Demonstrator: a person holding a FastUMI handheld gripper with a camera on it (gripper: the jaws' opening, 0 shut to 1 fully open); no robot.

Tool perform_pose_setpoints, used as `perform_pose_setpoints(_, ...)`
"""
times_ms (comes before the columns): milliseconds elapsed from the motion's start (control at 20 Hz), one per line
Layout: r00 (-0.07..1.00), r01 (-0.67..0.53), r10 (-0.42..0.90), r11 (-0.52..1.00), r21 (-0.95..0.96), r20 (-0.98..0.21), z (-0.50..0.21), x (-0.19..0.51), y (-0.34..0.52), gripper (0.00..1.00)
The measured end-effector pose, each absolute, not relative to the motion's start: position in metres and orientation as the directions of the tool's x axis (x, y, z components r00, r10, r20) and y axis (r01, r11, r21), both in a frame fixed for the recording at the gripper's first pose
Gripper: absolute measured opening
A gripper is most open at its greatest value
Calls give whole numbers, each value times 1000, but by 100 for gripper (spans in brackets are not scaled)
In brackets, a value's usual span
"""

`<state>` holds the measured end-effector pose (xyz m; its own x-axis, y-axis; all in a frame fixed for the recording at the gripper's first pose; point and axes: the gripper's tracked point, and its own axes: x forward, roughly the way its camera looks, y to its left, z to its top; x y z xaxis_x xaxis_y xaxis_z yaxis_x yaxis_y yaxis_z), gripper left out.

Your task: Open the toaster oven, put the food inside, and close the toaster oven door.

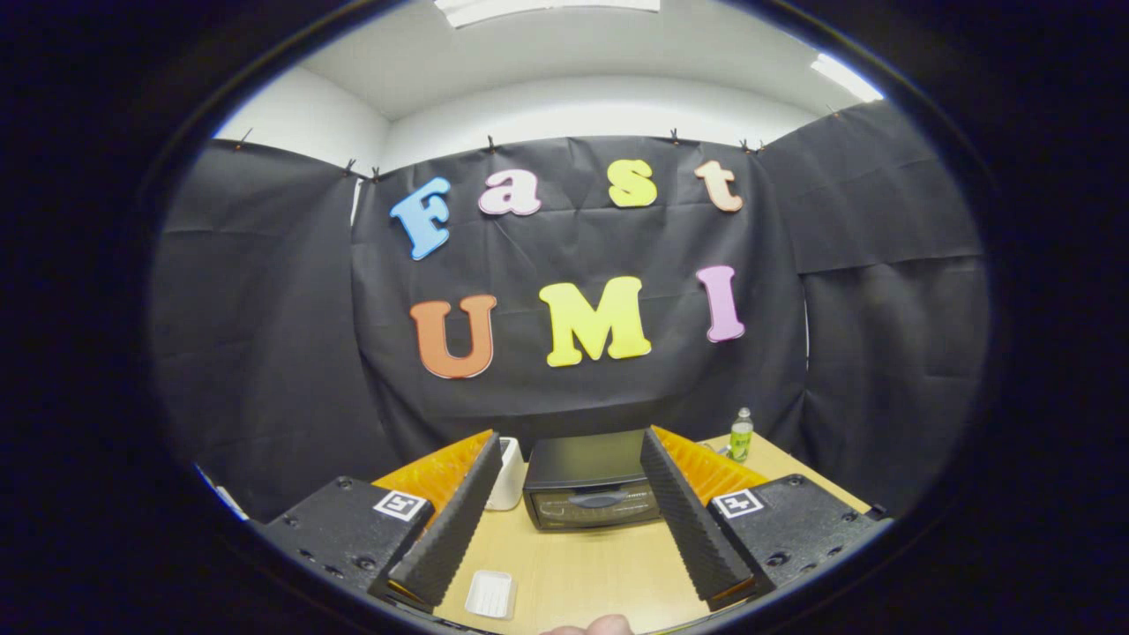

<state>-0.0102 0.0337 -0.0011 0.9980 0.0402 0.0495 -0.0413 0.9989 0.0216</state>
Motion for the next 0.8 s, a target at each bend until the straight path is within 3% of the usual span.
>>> perform_pose_setpoints(800,1000,-6,5,1000,17,17,-9,-22,24,100)
